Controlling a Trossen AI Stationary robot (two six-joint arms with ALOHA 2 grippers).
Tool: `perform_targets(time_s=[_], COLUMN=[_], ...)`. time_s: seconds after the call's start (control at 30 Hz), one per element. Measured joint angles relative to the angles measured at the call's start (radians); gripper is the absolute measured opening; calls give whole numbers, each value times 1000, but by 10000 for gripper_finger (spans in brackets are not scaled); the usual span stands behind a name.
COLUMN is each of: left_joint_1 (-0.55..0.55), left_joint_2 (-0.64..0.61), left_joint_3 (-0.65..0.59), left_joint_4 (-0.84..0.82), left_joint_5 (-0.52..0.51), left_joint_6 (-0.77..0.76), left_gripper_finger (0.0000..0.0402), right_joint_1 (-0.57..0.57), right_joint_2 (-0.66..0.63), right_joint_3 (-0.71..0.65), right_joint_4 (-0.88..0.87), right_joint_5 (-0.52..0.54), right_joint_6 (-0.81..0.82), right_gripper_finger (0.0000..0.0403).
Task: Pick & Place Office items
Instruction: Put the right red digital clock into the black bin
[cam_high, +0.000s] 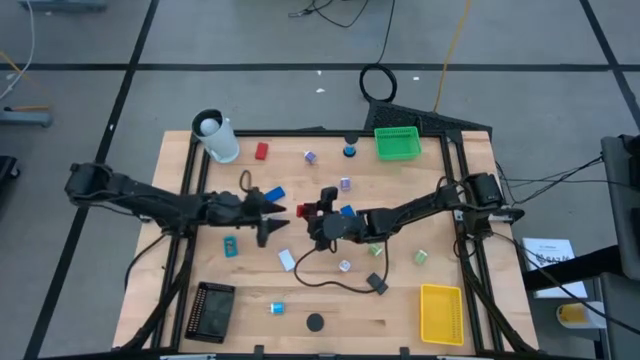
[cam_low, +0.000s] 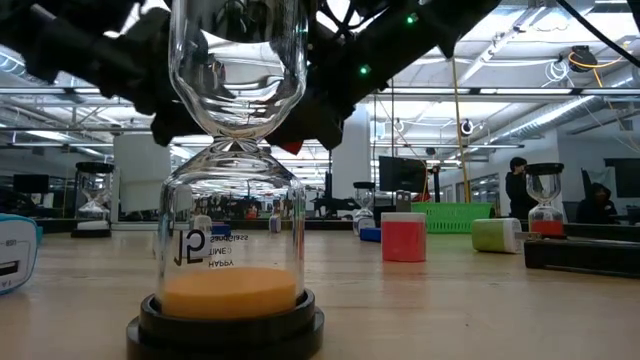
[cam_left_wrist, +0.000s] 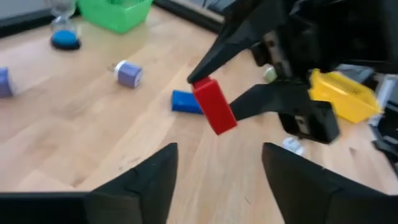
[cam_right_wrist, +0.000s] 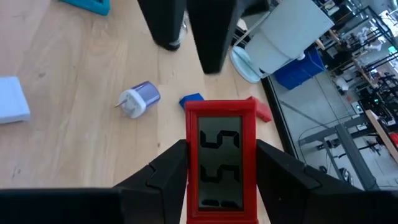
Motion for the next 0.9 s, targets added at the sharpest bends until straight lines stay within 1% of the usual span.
perform_targets(time_s=[0.07,0.2,0.3,0.4,0.5,0.57,0.73,0.9], left_joint_1=[0,1,12,29,42,48,60,62], left_joint_2=[36,81,113,148,177,184,184,184], left_joint_3=[32,51,52,52,52,52,52,52], left_joint_4=[-12,62,98,153,220,233,218,220], left_joint_5=[-13,-21,-20,-6,40,57,63,72], left_joint_6=[-8,-7,-8,-1,8,18,28,75], left_gripper_finger=[264,284,285,273,251,229,156,83], right_joint_1=[3,10,13,17,18,18,18,20], right_joint_2=[0,0,0,0,0,0,0,0], right_joint_3=[0,0,0,0,0,0,0,0], right_joint_4=[-1,9,37,60,64,67,73,84], right_joint_5=[0,0,-1,0,-1,0,-1,2], right_joint_6=[-13,-24,-37,-62,-69,-69,-69,-65], right_gripper_finger=[159,156,157,159,159,158,160,170])
